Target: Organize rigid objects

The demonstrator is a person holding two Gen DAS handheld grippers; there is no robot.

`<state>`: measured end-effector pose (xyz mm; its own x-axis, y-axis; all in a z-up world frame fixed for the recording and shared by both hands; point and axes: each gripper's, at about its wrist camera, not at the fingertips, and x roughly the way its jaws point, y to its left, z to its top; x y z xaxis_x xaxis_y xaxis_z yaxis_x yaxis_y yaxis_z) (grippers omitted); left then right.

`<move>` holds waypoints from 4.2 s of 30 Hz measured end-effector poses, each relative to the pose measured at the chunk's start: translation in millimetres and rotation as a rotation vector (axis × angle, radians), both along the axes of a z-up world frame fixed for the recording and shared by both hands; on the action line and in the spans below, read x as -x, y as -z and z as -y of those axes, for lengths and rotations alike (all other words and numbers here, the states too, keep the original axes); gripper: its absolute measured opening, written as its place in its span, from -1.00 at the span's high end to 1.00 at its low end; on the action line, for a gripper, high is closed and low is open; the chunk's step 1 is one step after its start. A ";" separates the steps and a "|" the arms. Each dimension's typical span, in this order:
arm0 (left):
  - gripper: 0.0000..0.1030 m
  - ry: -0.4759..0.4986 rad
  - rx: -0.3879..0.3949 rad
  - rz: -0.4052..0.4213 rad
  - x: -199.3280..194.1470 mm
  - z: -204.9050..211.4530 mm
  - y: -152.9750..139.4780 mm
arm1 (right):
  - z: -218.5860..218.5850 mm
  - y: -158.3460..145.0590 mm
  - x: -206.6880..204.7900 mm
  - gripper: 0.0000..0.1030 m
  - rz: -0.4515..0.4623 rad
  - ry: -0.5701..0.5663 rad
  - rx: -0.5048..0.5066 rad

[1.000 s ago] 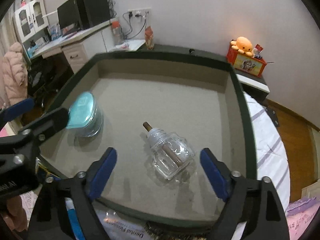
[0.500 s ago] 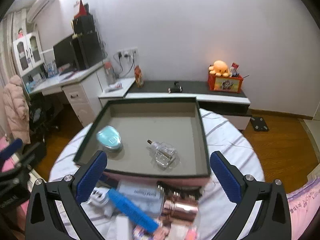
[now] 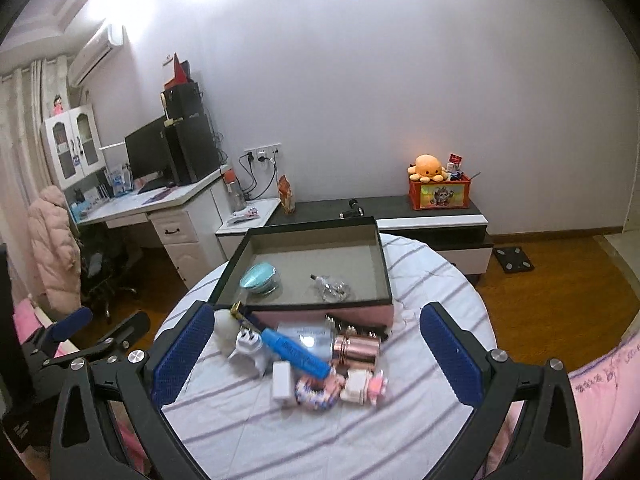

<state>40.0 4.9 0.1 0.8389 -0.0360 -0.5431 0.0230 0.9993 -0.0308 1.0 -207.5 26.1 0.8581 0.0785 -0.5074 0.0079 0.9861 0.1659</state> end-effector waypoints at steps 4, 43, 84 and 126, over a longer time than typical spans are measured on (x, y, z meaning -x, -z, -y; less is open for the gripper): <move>-1.00 -0.005 -0.010 -0.007 13.5 -1.6 1.7 | 3.1 4.1 17.6 -1.00 -0.007 0.005 0.011; -1.00 0.033 -0.049 -0.136 -8.0 12.7 69.7 | 15.1 89.9 -6.1 -1.00 -0.259 -0.012 0.076; -0.13 0.098 0.072 -0.338 -128.3 47.1 157.8 | 28.1 180.0 -96.9 -0.33 -0.380 -0.036 0.080; -0.07 0.156 0.108 -0.123 -107.4 14.1 52.0 | 1.5 63.1 -108.9 0.22 -0.174 -0.187 0.051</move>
